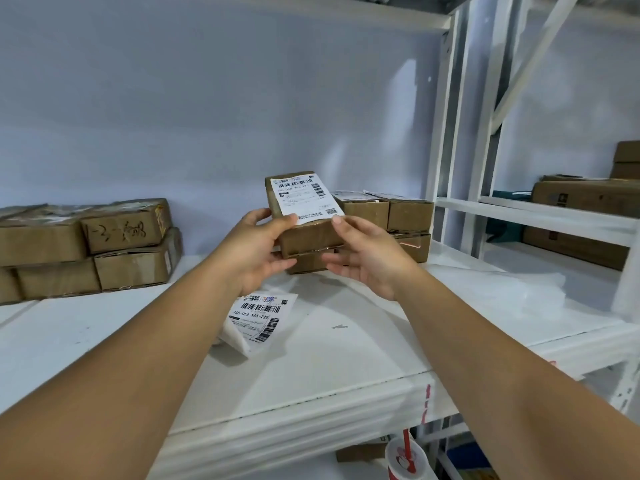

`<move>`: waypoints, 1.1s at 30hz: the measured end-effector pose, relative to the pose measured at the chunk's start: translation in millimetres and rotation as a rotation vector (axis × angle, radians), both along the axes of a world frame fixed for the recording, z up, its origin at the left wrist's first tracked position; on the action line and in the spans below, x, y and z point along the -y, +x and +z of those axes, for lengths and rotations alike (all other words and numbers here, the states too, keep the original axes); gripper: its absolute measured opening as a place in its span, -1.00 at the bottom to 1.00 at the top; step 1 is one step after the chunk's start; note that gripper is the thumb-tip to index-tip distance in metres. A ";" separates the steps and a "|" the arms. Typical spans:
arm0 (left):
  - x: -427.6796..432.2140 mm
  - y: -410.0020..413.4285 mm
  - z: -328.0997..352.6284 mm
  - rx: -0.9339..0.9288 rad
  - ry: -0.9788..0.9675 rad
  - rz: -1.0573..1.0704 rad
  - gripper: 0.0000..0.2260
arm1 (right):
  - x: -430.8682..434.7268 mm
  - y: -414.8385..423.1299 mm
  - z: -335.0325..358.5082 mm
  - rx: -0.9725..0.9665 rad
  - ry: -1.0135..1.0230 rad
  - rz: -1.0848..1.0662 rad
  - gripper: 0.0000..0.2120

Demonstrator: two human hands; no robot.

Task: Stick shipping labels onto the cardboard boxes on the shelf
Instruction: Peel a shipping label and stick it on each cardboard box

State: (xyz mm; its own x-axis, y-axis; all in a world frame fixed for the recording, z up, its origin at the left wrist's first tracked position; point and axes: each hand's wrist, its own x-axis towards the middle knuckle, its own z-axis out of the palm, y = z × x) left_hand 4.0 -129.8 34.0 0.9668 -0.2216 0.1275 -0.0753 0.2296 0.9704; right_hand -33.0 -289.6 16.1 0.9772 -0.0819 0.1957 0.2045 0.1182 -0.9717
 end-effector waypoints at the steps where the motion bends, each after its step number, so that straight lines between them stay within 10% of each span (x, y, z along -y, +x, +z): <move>1: -0.7 2.8 0.2 -0.006 -0.026 0.035 -0.57 | -0.2 0.8 -0.8 0.011 -0.038 -0.029 -0.65; 19: 1.6 33.9 -15.8 0.232 0.308 0.273 -0.67 | -6.2 13.8 -6.6 -0.005 -0.308 -0.084 -0.32; 33: 13.9 23.2 -20.5 0.354 0.468 -0.002 -0.69 | -10.6 17.5 -12.1 -0.057 -0.412 0.087 -0.21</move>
